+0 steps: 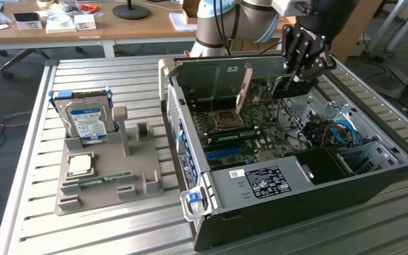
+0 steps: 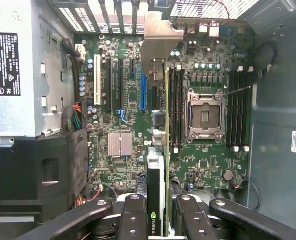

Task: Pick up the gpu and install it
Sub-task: 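Insert the gpu into the slot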

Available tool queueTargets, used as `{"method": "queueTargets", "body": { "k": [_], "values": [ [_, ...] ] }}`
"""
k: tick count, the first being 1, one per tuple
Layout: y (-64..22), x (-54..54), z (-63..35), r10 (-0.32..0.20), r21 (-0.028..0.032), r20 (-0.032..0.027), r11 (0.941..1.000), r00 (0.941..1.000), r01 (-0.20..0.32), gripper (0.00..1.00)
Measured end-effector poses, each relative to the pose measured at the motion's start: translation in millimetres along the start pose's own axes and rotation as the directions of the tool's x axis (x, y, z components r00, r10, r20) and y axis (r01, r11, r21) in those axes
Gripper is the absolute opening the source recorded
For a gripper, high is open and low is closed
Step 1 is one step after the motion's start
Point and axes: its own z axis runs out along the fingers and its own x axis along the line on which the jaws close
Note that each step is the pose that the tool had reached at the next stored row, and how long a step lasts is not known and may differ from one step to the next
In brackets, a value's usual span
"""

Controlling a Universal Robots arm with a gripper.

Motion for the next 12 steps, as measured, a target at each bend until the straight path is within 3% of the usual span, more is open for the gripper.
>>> {"method": "queueTargets", "body": {
  "k": [12],
  "values": [
    [4.0,0.1,-0.1,0.000,0.0000,-0.0001,1.0000,1.0000,0.000,0.27]
  ]
}}
